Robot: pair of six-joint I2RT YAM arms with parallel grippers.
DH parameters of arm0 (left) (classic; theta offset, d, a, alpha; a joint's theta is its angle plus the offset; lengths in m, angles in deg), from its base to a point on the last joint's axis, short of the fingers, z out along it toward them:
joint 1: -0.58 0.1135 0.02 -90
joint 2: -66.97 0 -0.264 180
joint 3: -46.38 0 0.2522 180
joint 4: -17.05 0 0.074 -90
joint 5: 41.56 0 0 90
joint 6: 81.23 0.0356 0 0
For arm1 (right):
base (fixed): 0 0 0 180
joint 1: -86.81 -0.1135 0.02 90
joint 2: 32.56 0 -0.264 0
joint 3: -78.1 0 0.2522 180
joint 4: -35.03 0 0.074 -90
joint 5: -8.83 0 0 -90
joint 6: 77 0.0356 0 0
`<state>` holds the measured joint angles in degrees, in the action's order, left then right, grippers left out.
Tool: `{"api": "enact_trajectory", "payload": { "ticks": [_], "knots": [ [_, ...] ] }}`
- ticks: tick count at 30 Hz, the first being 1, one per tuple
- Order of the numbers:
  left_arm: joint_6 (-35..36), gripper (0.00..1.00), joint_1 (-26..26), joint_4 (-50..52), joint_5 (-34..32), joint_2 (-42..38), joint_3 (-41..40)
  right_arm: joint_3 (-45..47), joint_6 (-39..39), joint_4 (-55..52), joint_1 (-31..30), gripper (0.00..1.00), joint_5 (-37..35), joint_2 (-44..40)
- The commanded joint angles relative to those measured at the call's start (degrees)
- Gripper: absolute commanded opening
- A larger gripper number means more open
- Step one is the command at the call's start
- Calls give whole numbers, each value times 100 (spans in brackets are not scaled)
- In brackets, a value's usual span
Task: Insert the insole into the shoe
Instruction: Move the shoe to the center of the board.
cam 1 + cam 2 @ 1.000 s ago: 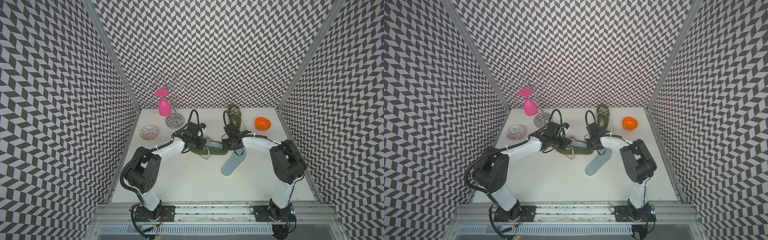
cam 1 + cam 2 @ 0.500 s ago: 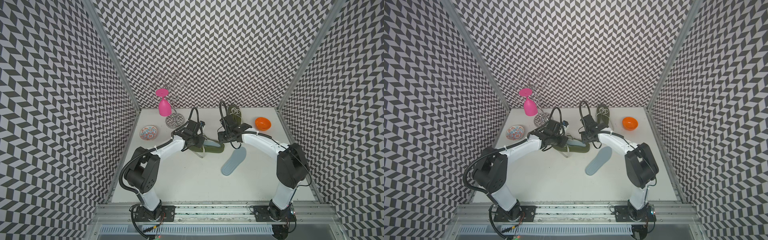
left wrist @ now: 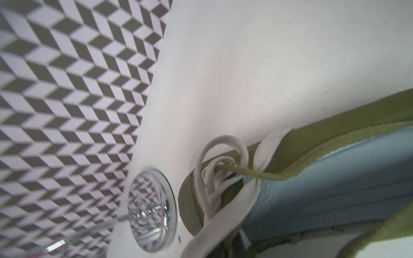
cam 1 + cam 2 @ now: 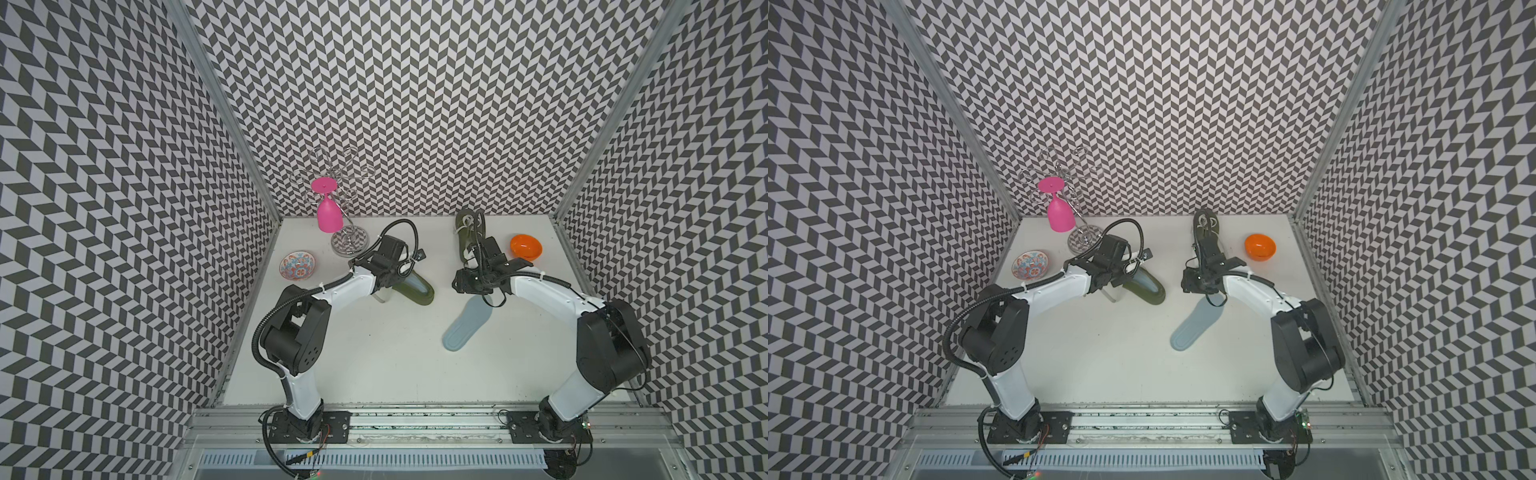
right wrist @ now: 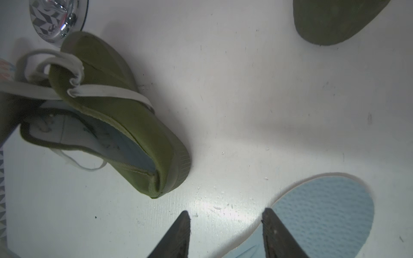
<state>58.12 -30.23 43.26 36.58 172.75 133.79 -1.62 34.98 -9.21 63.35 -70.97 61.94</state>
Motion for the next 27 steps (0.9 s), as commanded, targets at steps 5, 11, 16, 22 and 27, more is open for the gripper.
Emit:
{"api": "enact_trajectory", "payload": {
  "ticks": [5,11,16,22,27],
  "knots": [
    [2215,4,337,-591,430,1067,1482,222,121,458,83,53,329,-388],
    [2415,31,557,-555,471,1781,2395,229,158,511,156,54,361,-384],
    [1522,57,522,-838,614,1614,2484,-30,218,638,422,54,305,-262],
    [-416,62,286,-110,1095,683,2593,-524,381,1018,912,53,-54,-4],
    [-2853,62,299,-49,1803,63,2216,-1178,228,1081,1277,52,-350,627]
  ]
}}
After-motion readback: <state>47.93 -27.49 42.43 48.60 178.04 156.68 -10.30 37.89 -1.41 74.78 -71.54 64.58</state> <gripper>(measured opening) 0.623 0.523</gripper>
